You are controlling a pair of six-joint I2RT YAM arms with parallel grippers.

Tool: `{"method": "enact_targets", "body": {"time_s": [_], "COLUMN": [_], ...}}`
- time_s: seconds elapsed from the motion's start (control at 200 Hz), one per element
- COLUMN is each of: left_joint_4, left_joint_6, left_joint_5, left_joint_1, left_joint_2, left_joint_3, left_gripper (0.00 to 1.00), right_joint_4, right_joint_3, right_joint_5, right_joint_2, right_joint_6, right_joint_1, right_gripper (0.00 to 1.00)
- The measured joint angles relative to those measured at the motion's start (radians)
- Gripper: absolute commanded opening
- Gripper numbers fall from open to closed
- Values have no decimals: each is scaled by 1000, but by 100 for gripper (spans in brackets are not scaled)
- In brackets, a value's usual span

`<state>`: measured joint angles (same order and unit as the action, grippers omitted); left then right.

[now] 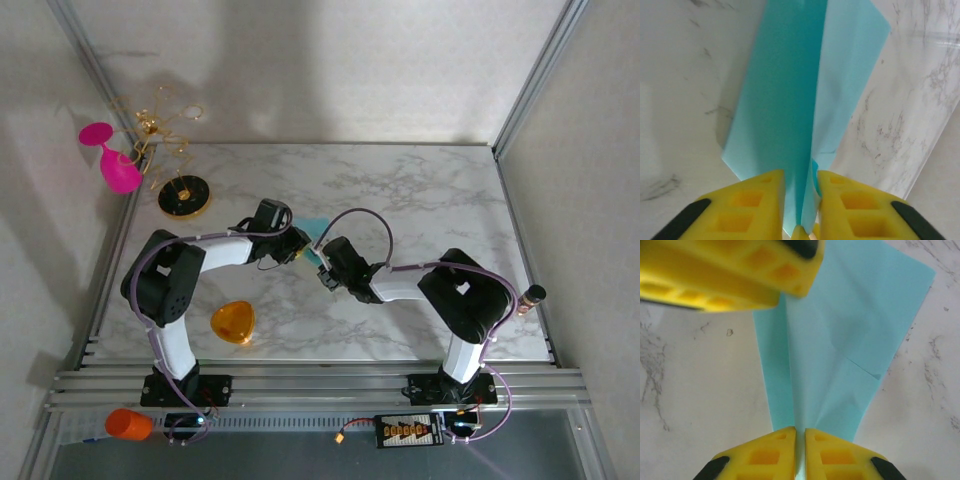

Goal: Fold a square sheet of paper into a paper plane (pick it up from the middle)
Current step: Fourth fold the wing at the center of the table.

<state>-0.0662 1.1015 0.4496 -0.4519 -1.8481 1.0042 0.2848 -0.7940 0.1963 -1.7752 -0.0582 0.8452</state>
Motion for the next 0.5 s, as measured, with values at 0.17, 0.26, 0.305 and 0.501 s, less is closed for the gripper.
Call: {"method": "enact_targets", "body": {"time_s": [0.17,0.26,0.305,0.501], "left_joint_4": [8,11,11,13], "left_joint_6": [-18,-27,-29,-32], "left_joint_5": [22,38,48,72], "left_joint_1": [20,20,20,20], "left_joint_2": [-1,-7,-13,-25], "left_joint_3": [1,2,2,3], "left_gripper": [29,29,29,22], "right_joint_4": [18,19,20,23], "right_joint_3": [30,35,35,35], "right_joint_5": [-18,-26,-33,-40], "right_joint_2": [23,33,35,37], "right_joint_6": [-36,-49,-55,-67], "right_joint_1": [0,0,0,0], "right_gripper": [13,13,13,15]}}
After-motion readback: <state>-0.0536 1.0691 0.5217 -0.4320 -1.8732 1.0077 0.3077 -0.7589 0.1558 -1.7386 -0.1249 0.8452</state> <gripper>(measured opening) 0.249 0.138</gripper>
